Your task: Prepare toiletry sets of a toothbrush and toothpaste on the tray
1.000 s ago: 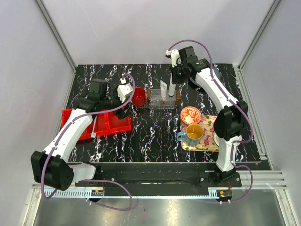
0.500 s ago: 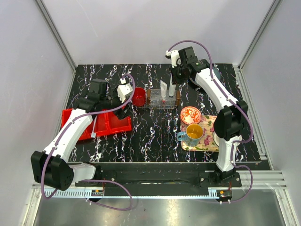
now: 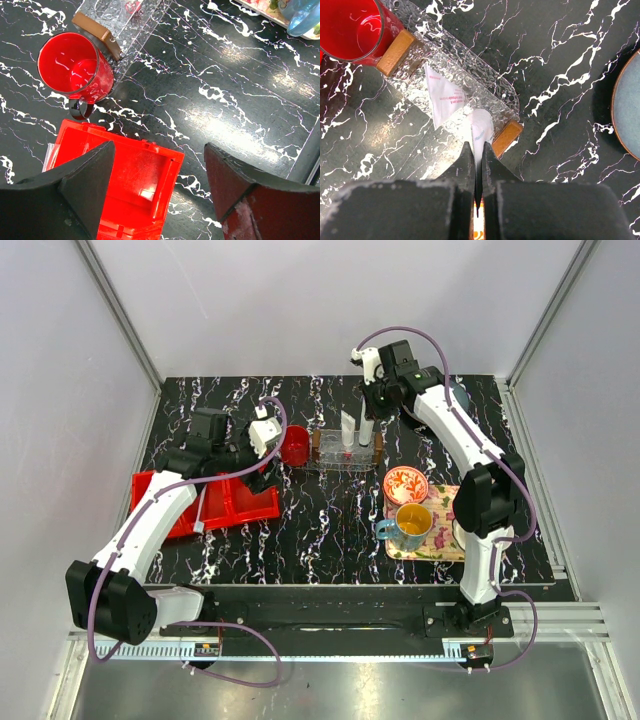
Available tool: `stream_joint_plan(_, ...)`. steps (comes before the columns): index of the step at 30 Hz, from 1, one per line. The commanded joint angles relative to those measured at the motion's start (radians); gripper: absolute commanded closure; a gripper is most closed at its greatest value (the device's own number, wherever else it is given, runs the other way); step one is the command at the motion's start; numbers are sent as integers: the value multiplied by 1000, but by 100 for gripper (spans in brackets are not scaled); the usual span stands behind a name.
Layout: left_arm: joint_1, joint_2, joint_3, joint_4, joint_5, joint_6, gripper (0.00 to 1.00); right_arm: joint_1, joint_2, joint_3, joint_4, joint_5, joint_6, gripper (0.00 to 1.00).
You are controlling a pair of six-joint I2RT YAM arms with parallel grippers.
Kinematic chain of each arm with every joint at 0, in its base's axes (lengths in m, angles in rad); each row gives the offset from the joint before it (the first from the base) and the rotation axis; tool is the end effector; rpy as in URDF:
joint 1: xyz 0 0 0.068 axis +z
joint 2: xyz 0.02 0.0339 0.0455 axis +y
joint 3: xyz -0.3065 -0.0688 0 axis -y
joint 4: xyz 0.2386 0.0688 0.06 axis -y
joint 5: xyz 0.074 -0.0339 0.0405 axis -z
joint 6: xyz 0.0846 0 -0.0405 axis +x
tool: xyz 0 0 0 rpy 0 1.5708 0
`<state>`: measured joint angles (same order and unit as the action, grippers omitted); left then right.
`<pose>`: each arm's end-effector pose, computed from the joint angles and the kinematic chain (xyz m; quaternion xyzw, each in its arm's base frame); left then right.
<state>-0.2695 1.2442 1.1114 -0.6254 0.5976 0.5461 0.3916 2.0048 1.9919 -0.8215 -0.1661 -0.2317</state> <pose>0.2482 -0.1179 0.3327 0.4550 0.7598 -0.2158 0.4114 0.4512 0.2015 0.3319 -0.3135 0.8758 0.1058 0.3514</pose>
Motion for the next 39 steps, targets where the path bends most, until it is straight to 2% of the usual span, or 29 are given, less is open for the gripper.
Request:
stream_joint_plan(1, 6, -14, -1, 49, 19, 6, 24, -3, 8, 7, 59, 10, -18, 100)
stream_joint_plan(30, 10, 6, -8, 49, 27, 14, 24, -3, 28, -48, 102, 25, -43, 100)
stream_joint_plan(39, 10, 12, -8, 49, 30, 14, 24, -3, 26, -88, 131, 27, -63, 96)
